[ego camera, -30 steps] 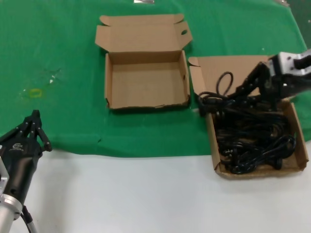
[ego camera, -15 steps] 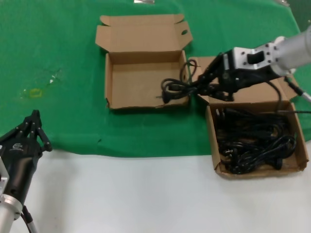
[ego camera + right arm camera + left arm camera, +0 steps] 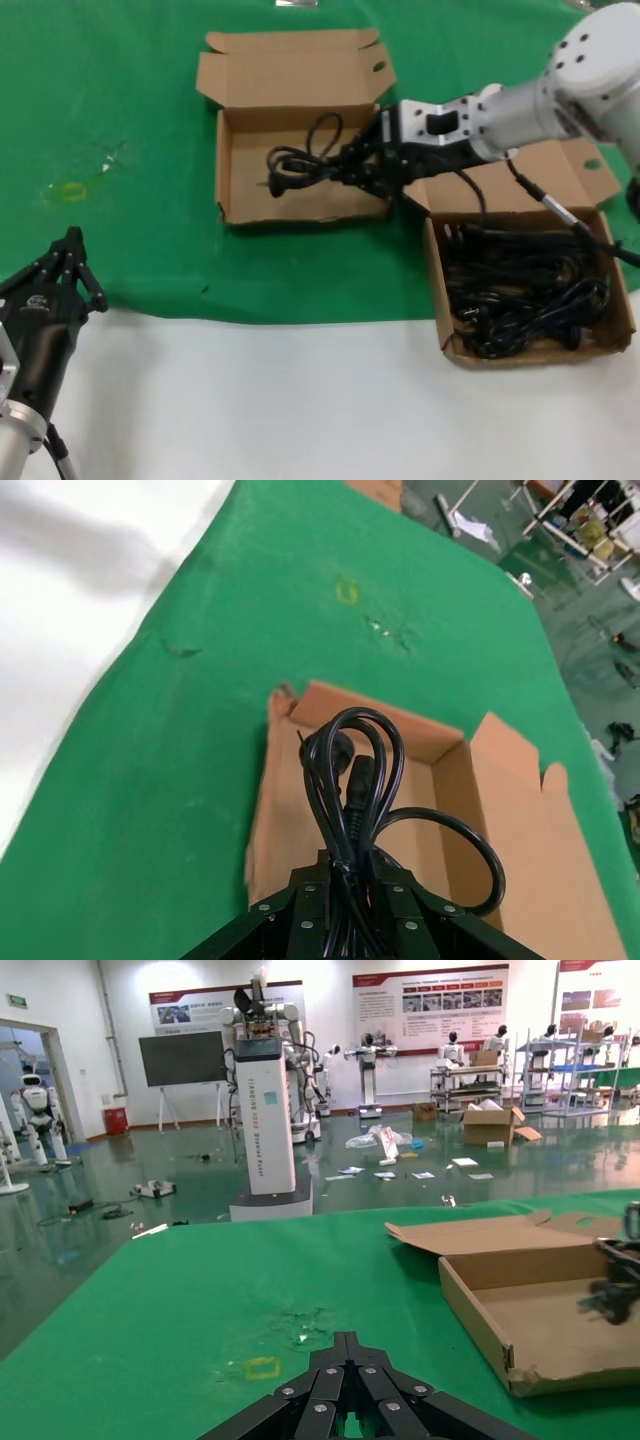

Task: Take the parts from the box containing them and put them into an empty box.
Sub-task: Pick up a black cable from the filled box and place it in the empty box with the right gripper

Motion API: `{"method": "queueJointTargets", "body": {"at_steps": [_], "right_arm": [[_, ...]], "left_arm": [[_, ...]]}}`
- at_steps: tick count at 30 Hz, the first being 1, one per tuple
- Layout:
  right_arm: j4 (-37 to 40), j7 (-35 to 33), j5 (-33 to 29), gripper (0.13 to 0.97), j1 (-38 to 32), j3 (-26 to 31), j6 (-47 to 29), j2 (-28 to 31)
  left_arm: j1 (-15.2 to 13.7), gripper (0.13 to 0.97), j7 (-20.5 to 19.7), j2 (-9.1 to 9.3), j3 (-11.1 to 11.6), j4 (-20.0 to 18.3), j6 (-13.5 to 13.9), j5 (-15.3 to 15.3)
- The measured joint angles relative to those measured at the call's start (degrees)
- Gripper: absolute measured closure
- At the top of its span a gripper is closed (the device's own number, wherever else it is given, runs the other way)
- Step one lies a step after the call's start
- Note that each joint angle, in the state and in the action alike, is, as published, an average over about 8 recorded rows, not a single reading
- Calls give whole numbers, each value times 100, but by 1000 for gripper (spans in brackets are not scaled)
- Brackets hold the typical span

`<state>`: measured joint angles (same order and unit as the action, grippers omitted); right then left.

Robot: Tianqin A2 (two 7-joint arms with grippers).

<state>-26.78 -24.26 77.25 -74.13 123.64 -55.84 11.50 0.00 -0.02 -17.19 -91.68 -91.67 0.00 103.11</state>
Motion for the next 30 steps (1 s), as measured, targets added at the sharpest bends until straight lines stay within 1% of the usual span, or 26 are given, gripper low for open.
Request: {"method": "queueJointTargets", "body": {"at_steps": [5,11,15,19,30], "right_arm": [[611,-435,138,883,-148,-127,308,-358],[1519,-1162,366,883,-379,-382,743,-761],[1985,-1588,526,883,-466,-522,1051,-965],[2192,-1826,715,884,-457,-489,1321,-1076],[2291,-2097,1307,884,-320,-39,1838,-1145]], "left_arm": [[0,953,0,0,0,0,0,0],[0,953,0,0,0,0,0,0],[0,953,0,0,0,0,0,0],[0,953,0,0,0,0,0,0],[0,953,0,0,0,0,0,0]]}}
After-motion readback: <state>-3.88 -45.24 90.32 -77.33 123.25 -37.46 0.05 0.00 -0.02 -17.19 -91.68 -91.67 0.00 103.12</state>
